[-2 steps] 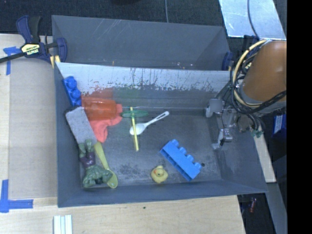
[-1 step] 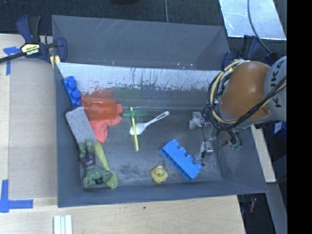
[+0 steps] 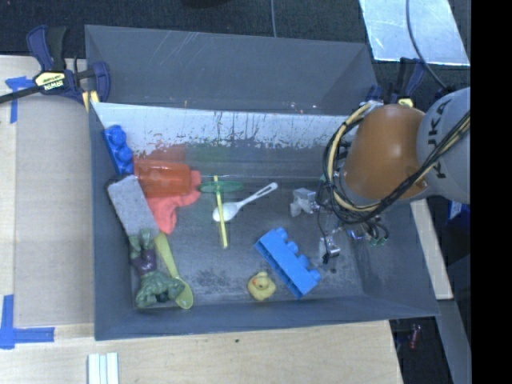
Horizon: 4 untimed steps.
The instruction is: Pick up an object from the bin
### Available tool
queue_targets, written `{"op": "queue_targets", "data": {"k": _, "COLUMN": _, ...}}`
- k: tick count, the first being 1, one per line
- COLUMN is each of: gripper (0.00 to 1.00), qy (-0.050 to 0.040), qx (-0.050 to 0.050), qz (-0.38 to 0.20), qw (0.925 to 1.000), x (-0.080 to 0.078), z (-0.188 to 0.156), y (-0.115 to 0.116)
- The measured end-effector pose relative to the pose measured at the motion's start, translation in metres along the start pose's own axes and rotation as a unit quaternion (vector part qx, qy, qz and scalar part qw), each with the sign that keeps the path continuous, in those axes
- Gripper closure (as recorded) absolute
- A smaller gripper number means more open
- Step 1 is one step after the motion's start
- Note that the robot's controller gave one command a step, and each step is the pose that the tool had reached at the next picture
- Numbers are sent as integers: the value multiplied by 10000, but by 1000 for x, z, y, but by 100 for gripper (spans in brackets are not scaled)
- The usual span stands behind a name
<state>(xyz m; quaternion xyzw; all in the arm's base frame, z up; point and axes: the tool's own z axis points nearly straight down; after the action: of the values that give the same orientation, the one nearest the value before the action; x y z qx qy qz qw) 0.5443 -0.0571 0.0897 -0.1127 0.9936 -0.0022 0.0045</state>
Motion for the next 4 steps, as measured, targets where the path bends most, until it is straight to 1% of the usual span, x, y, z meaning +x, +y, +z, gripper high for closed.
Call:
{"op": "queue_targets", "data": {"k": 1, "gripper": 0, "qy": 20, "qx": -8, "qz": 920, "qw": 9958, "x": -5, "z": 10, "y": 22}}
{"op": "queue_targets", "data": {"k": 2, "gripper": 0, "qy": 22, "qx": -6, "qz": 1306, "qw": 9914, "x": -8, "z": 13, "y": 31}}
{"op": "queue_targets", "data": {"k": 3, "gripper": 0, "qy": -2, "qx": -8, "qz": -121, "qw": 9999, "x": -61, "z": 12, "y": 45}}
{"op": "queue_targets", "data": {"k": 4, "gripper": 0, "qy": 9, "qx": -8, "qz": -398, "qw": 9992, "x": -70, "z": 15, "y": 69}}
